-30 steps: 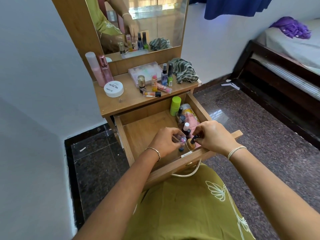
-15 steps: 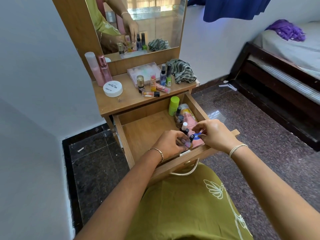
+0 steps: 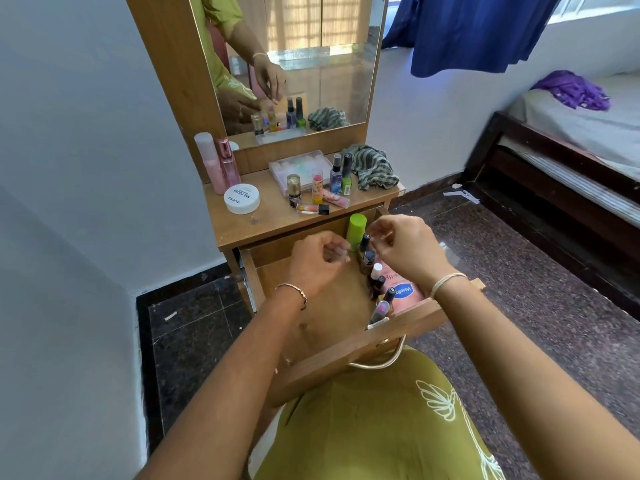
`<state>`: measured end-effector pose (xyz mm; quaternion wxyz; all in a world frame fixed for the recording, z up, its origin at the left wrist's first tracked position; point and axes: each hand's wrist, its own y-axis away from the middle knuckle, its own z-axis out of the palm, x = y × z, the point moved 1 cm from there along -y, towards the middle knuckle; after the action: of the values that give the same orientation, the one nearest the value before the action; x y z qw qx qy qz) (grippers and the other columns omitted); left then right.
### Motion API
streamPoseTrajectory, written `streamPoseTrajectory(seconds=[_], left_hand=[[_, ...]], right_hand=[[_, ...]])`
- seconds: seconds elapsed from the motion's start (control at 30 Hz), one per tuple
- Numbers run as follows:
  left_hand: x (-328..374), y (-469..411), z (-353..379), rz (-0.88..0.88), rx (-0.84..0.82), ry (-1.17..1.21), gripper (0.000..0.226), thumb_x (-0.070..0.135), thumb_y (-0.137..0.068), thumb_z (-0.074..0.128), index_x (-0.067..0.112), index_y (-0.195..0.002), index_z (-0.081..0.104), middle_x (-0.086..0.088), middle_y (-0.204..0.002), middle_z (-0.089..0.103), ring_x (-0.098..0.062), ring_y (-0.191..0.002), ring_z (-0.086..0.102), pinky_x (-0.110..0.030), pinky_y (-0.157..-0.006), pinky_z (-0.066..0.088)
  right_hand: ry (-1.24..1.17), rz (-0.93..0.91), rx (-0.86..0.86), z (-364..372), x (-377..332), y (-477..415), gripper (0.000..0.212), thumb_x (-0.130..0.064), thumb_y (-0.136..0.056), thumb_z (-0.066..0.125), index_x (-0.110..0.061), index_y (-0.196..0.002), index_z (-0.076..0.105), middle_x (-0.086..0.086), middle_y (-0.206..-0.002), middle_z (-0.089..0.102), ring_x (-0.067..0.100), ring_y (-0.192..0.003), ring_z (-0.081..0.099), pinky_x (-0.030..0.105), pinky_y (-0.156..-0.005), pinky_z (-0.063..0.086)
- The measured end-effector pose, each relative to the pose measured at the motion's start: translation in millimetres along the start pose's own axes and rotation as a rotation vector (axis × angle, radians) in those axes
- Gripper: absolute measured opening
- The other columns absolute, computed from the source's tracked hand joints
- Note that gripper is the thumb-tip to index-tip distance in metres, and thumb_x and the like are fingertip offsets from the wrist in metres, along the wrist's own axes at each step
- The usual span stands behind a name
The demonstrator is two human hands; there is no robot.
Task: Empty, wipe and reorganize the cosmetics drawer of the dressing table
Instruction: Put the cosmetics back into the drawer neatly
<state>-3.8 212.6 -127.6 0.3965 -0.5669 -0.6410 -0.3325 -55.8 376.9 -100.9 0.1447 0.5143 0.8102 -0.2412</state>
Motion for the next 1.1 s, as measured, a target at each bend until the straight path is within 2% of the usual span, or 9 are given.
streamPoseTrajectory(seconds=[0.1,0.23,0.33,0.43,0.57,0.77,0.87,1.03,1.1], left_hand=[[5.6,-13.2,-23.4,0.017,0.261,0.036,0.024,0.003,-0.080,0.069,0.022,-0.094,0.063,0.005,-0.087,0.066,-0.009,-0.079,0.064,-0.019,-0.074,0.055],[9.0,-40.3,-54.3,0.070,0.475,-0.151,0.033,0.004,-0.082,0.065,0.016,-0.112,0.061,-0.002,-0.107,0.062,-0.016,-0.092,0.061,-0.024,-0.079,0.053],[9.9,-62.9,-66.5,0.052,0.436,-0.199,0.047,0.002,-0.082,0.064,0.019,-0.126,0.056,-0.009,-0.123,0.056,-0.023,-0.111,0.055,-0.037,-0.096,0.048],[8.4,-79.6,-69.6,0.046,0.370,-0.275,0.049,0.009,-0.081,0.067,0.021,-0.127,0.056,-0.011,-0.126,0.055,-0.025,-0.118,0.050,-0.036,-0.102,0.041],[2.5,-90.2,-69.4,0.057,0.325,-0.309,0.035,0.007,-0.080,0.067,0.020,-0.113,0.065,-0.004,-0.115,0.064,-0.022,-0.109,0.056,-0.036,-0.095,0.045],[-1.2,-83.4,-69.6,0.139,0.361,-0.276,0.033,-0.001,-0.079,0.065,0.016,-0.107,0.063,-0.003,-0.108,0.065,-0.021,-0.104,0.058,-0.038,-0.090,0.049],[-1.2,-70.1,-69.3,0.126,0.409,-0.185,0.033,0.003,-0.080,0.068,0.018,-0.108,0.060,-0.002,-0.107,0.065,-0.018,-0.100,0.061,-0.036,-0.088,0.052],[-3.8,-35.3,-62.4,0.094,0.451,0.053,0.034,0.009,-0.079,0.072,0.016,-0.109,0.057,0.000,-0.107,0.065,-0.012,-0.095,0.064,-0.031,-0.084,0.055],[-5.9,-18.8,-56.8,0.075,0.415,0.164,0.035,0.008,-0.076,0.075,0.019,-0.105,0.057,0.002,-0.103,0.066,-0.005,-0.089,0.065,-0.019,-0.078,0.054]], right_hand=[[-0.035,-0.053,0.029,4.0,-21.3,-19.4,0.019,-0.015,-0.082,0.063,-0.020,-0.099,0.071,-0.001,-0.095,0.071,0.015,-0.084,0.065,0.029,-0.079,0.054],[0.011,-0.105,0.049,16.3,-43.6,-41.9,0.021,-0.020,-0.088,0.060,-0.023,-0.107,0.069,-0.003,-0.103,0.067,0.016,-0.092,0.063,0.032,-0.081,0.054],[0.097,-0.141,0.015,27.6,-53.2,-55.6,0.023,-0.023,-0.090,0.059,-0.022,-0.112,0.067,0.001,-0.106,0.067,0.021,-0.099,0.061,0.035,-0.083,0.051],[0.183,-0.179,-0.042,38.2,-58.4,-65.3,0.025,-0.027,-0.092,0.056,-0.018,-0.115,0.061,0.005,-0.106,0.066,0.026,-0.100,0.060,0.038,-0.081,0.050],[0.272,-0.246,-0.047,49.0,-61.2,-69.6,0.018,-0.021,-0.093,0.055,-0.012,-0.108,0.057,0.008,-0.100,0.064,0.028,-0.093,0.060,0.037,-0.073,0.047],[0.338,-0.281,-0.069,54.2,-61.2,-76.2,0.043,-0.006,-0.090,0.056,-0.007,-0.132,0.044,0.012,-0.114,0.059,0.030,-0.105,0.057,0.037,-0.083,0.047],[0.376,-0.304,-0.097,53.8,-59.3,-75.0,0.044,-0.005,-0.093,0.050,-0.004,-0.136,0.040,0.014,-0.117,0.055,0.030,-0.105,0.055,0.036,-0.086,0.044],[0.141,-0.158,-0.057,34.4,-41.6,-63.8,0.017,-0.012,-0.091,0.057,-0.008,-0.108,0.058,0.010,-0.109,0.056,0.025,-0.098,0.055,0.034,-0.084,0.044],[0.006,-0.142,-0.074,21.4,-31.0,-54.0,0.014,-0.011,-0.086,0.062,-0.008,-0.099,0.060,0.005,-0.097,0.058,0.021,-0.090,0.055,0.022,-0.078,0.043]])
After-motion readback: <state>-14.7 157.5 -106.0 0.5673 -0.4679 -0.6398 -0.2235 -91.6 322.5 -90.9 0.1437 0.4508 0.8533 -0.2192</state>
